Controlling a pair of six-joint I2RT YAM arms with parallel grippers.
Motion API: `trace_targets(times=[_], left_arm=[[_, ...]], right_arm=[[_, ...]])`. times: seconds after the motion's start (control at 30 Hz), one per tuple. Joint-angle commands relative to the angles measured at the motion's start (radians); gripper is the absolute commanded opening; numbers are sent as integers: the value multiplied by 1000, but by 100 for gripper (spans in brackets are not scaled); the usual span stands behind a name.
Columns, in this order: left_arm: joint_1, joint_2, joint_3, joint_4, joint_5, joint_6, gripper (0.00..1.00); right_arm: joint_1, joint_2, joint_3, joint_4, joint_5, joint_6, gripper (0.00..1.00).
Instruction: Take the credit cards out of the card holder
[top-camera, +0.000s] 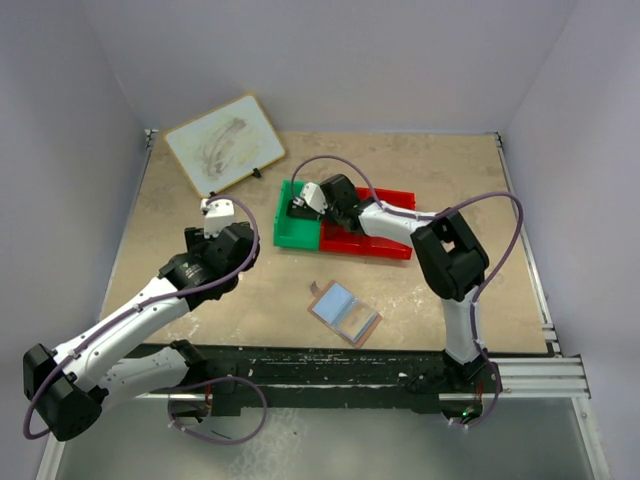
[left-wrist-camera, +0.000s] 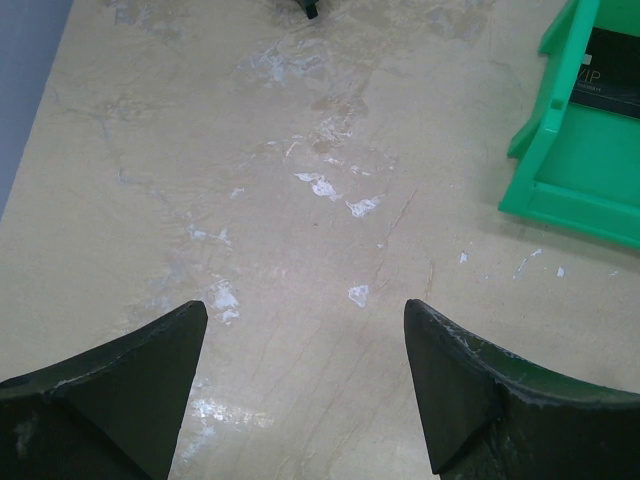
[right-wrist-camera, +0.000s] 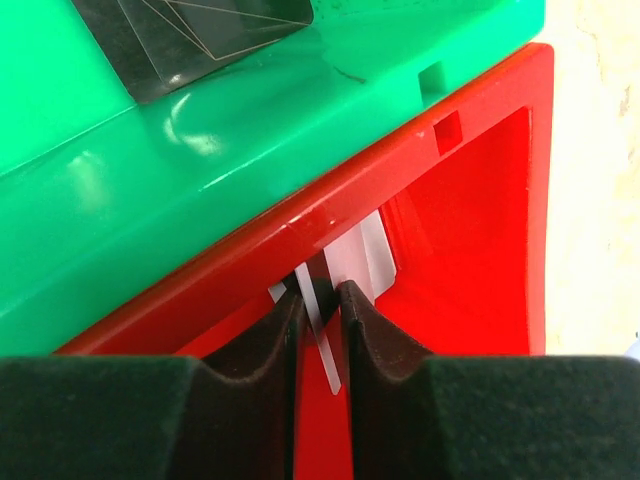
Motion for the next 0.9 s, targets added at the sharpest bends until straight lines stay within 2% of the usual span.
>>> trace_targets(times=[0.0, 0.2, 0.27, 0.3, 0.37, 0.67, 0.87], left_arm=[[5, 8, 27, 29, 5, 25, 77], [6, 18, 27, 30, 11, 28, 77], [5, 19, 27, 29, 12, 28, 77], [5, 20, 27, 29, 12, 28, 76], [6, 21, 26, 30, 13, 28, 76], [5, 42, 29, 31, 18, 31, 76], [5, 40, 28, 31, 14, 31, 76]], right_arm=[[-12, -17, 37, -52, -36, 31, 25], [-19, -26, 31, -52, -26, 44, 29], [-18, -33, 34, -57, -31, 54, 35], [-19, -39, 34, -52, -33, 61, 42], [-18, -54, 32, -38, -33, 76, 45], [-20, -166, 5, -2, -51, 152, 47], [-20, -381, -100, 81, -117, 335, 48]])
